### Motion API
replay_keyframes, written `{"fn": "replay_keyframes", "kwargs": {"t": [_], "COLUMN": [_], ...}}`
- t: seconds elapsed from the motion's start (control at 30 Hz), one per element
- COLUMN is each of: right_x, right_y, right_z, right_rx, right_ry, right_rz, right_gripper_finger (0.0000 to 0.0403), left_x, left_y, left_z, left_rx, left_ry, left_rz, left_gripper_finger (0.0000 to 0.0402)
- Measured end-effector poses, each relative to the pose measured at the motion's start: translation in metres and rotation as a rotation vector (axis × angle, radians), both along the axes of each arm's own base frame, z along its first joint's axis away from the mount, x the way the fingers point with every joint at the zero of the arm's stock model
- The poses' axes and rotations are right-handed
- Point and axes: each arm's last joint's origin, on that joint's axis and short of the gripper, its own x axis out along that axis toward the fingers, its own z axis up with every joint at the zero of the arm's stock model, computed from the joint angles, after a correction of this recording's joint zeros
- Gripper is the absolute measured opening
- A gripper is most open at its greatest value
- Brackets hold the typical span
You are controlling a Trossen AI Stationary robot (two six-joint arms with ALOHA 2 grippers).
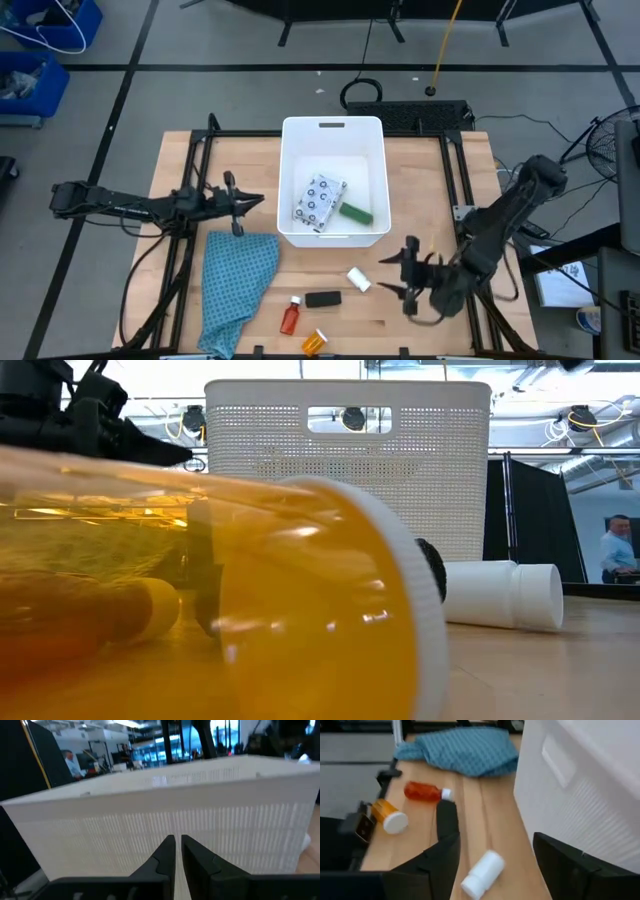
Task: Pick & place medical supplies in basket/bin
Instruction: Put the white pill bottle into the white bin
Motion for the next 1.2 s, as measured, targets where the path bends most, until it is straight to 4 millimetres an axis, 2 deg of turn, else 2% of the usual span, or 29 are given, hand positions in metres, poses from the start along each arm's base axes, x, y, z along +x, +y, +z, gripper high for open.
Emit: {"fn": "replay_keyframes", "kwargs": {"t": [0.3,0.47,0.67,1.03,1.2], "right_x": [0.009,0.016,0.025,0.047,0.049], "right_y": [0.027,0.032,0.034,0.028,0.028], "right_z": [-0.051,-0.073,-0.09,-0.119,-0.126], "right_rx": [0.044,0.086,0.128,0.218,0.234], "right_ry": [0.019,-0.027,-0.055,0.046,0.097], "right_rz": [-0.166,-0.282,-0.358,-0.399,-0.389], "right_gripper_finger": [0.0226,0.0214,0.0226,0.0255,0.0257], "left_x": [0.0,0.0,0.0,0.0,0.0], "left_y": [0.0,0.0,0.0,0.0,0.0], "left_z": [0.003,0.003,0.003,0.003,0.003], "left_rx": [0.033,0.057,0.058,0.058,0.058], "left_ry": [-0.027,-0.022,-0.022,-0.021,-0.021], "left_rz": [0.003,0.005,0.005,0.003,0.002], "left_gripper_finger": [0.0004,0.0016,0.0035,0.0037,0.0037]}}
